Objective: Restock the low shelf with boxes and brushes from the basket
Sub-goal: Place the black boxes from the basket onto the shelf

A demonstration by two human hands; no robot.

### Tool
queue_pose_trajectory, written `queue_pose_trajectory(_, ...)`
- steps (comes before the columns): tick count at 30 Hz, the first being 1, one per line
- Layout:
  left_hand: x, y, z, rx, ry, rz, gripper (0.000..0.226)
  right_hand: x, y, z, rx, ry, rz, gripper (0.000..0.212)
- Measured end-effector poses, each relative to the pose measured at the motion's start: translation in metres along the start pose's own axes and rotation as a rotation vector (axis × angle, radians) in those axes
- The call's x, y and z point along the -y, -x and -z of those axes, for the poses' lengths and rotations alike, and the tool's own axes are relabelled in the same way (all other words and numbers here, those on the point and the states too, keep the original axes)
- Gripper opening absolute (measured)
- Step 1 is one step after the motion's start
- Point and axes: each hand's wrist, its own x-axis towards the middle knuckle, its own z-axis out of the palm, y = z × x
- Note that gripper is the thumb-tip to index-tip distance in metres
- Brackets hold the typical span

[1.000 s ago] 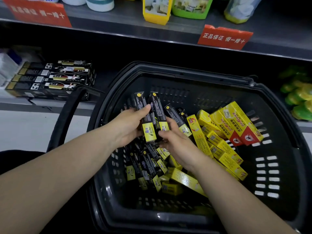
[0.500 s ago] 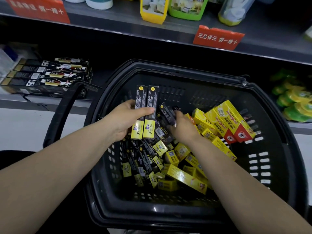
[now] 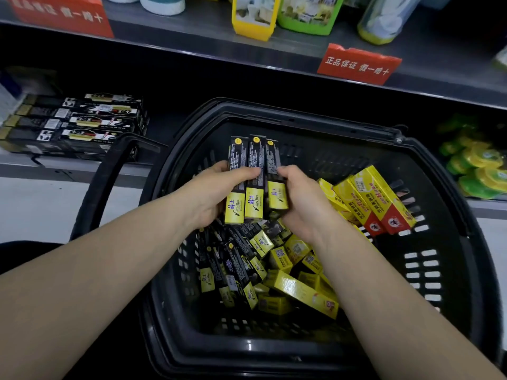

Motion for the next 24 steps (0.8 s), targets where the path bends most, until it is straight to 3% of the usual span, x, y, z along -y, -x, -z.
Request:
queue_pose_trajectory(3,-0.001,0.003,-0.001,0.008,-0.004,-0.005,0.046,-0.003,0.009,-0.008,0.064,-0.175,0.066,0.032)
queue_pose_trajectory(8,0.002,0.008,0.0,0.043,-0.063,-0.028,0.064,-0.009,0.013,-0.006,0.139,-0.256,0.105,0.045)
queue_pose_trajectory(15,-0.005,0.017,-0.001,-0.007,-0.08,-0.072,0.072,-0.006,0.006,0.002,0.199,-0.226,0.113,0.026)
queue_pose_trajectory(17,-0.01,0.02,0.002,-0.042,-0.072,-0.097,0.095,-0.007,-0.003,0.012,0.115,0.029,0.178,0.028)
queue_pose_trajectory(19,-0.016,0.024,0.007,-0.064,-0.111,-0.157,0.118,-0.015,-0.014,0.023,-0.072,0.589,0.228,0.025)
queue_pose_trajectory(20,-0.018,0.025,0.01,-0.079,-0.15,-0.188,0.109,-0.023,-0.021,0.029,-0.119,0.892,0.214,0.028)
queue_pose_trajectory(21,-0.02,0.028,0.013,-0.098,-0.206,-0.202,0.116,-0.033,-0.028,0.033,-0.122,1.135,0.176,0.039)
queue_pose_trajectory(24,-0.023,0.033,0.021,-0.123,-0.303,-0.214,0.122,-0.067,-0.04,0.038,-0.103,1.546,0.239,0.062)
